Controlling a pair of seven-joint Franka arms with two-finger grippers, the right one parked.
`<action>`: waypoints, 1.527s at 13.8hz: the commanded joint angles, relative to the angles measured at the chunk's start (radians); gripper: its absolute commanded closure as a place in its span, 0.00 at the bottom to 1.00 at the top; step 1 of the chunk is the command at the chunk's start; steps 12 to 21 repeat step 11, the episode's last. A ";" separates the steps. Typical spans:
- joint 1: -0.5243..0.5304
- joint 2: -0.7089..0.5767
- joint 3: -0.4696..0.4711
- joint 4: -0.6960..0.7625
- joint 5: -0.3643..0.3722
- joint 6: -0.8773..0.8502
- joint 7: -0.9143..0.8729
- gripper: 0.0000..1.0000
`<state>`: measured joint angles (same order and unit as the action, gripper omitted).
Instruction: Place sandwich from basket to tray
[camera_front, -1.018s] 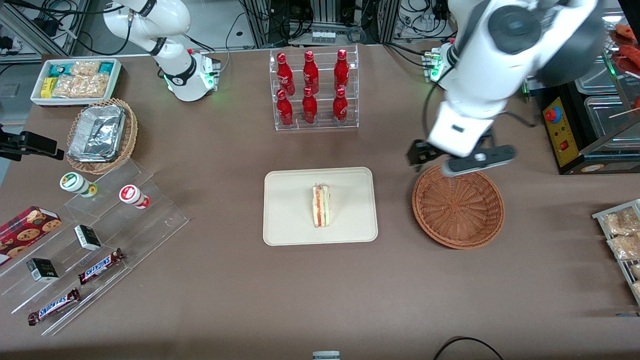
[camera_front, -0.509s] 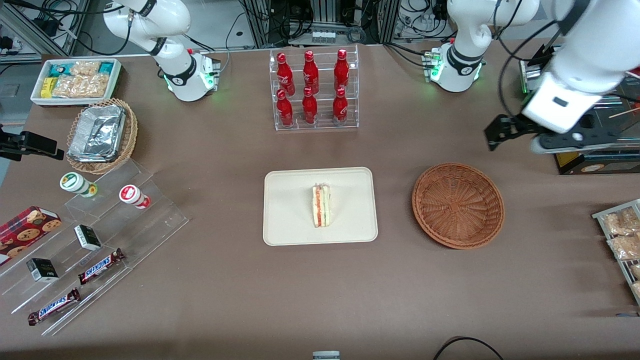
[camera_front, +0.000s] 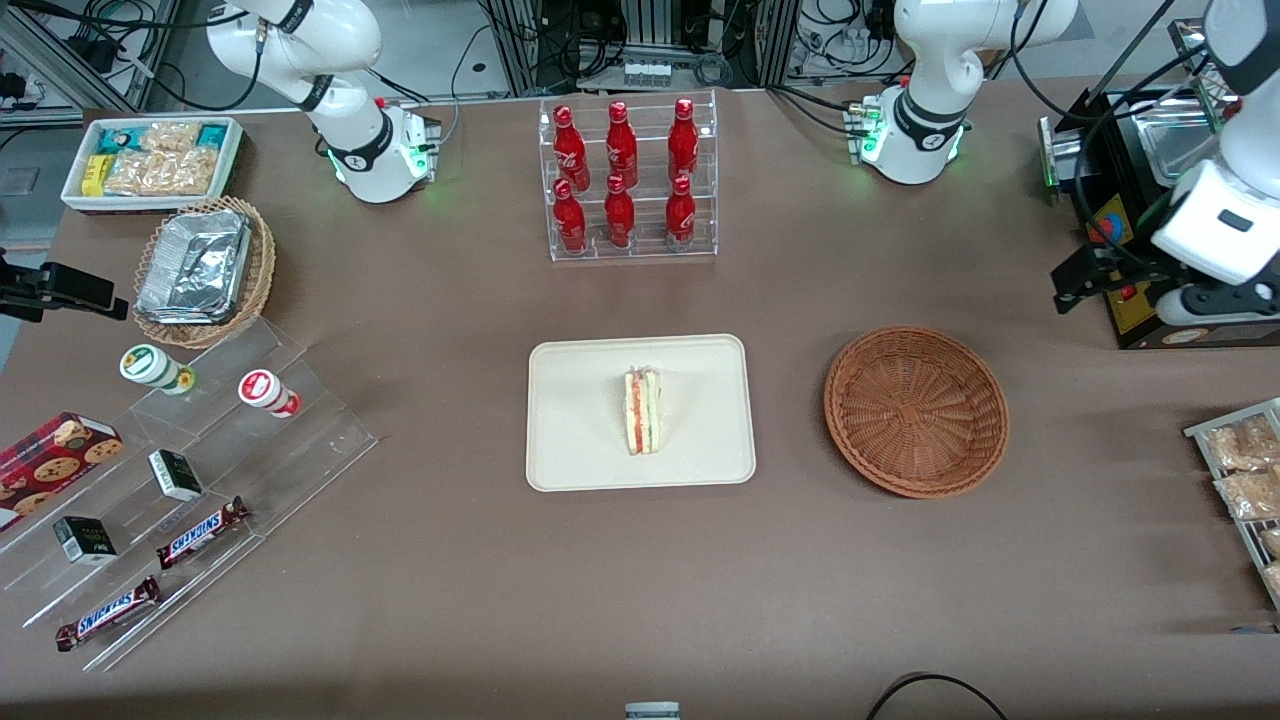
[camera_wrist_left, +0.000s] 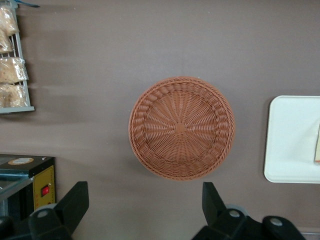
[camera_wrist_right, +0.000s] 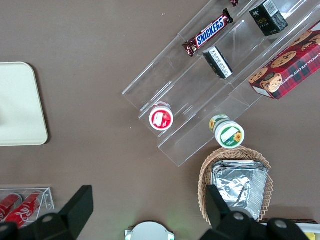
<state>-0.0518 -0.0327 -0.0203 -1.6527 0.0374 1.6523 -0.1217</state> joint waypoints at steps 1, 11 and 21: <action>0.018 0.042 -0.015 0.071 -0.005 -0.020 0.024 0.00; 0.010 0.034 -0.013 0.074 -0.005 -0.034 0.103 0.00; 0.010 0.034 -0.013 0.074 -0.005 -0.034 0.103 0.00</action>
